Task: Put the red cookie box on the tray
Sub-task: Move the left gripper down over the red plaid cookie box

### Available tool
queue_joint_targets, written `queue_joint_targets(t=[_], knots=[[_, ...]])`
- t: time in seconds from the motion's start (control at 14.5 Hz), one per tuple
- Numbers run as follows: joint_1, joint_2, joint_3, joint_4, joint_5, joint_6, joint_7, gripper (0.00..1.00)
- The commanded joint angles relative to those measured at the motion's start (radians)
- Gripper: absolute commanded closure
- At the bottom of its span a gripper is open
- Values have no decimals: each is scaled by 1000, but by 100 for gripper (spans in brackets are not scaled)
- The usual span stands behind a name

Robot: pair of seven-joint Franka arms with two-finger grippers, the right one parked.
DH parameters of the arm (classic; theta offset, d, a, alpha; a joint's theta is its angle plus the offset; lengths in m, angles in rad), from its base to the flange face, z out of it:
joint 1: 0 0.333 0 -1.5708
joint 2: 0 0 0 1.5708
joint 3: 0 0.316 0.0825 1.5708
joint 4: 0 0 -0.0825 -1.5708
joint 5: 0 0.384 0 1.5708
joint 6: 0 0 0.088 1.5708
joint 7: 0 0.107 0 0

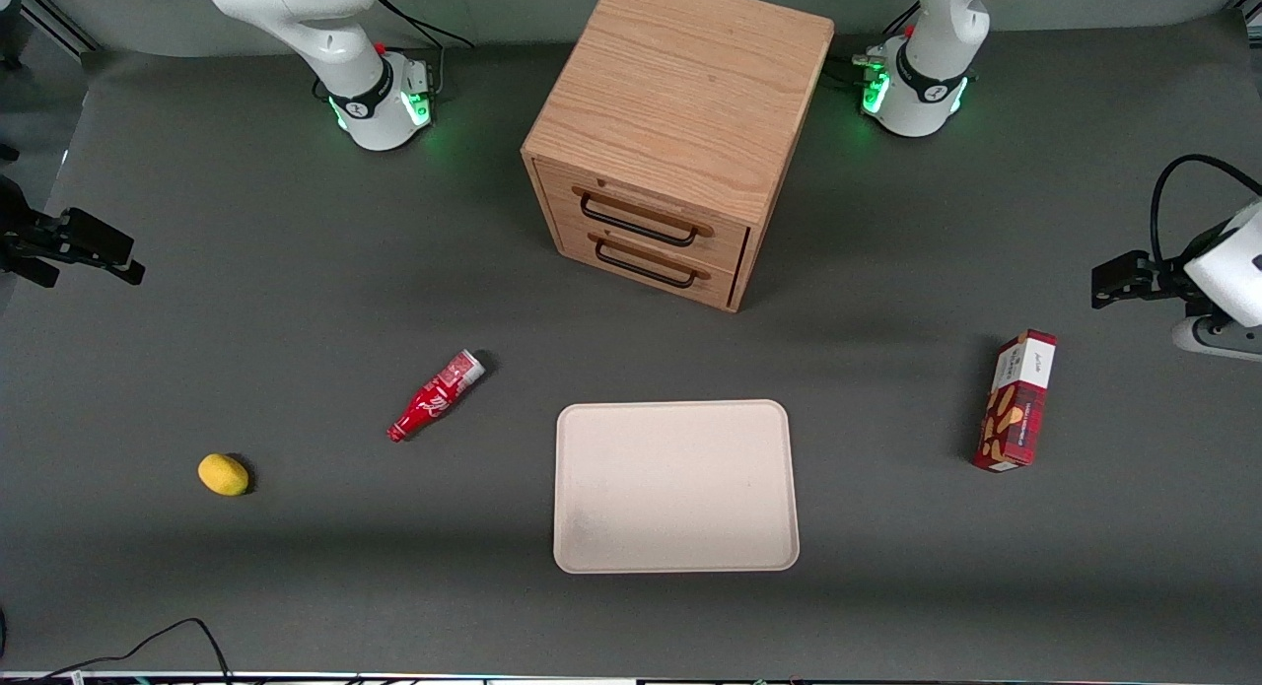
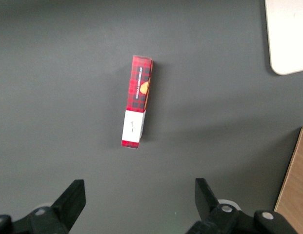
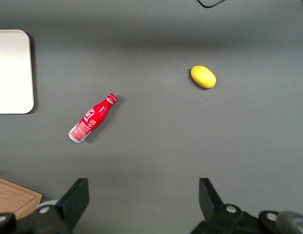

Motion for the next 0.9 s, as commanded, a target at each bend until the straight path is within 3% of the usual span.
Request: queue_joint_targets(t=[0.0,0.34,0.55,0.83], knots=[[1,1,3,-53,2,6,29,0],[26,9,16,-194,2,175,127,0],[49,41,17,-308,-2,362,172,0],[55,122,17,-369,-53,523,189,0]])
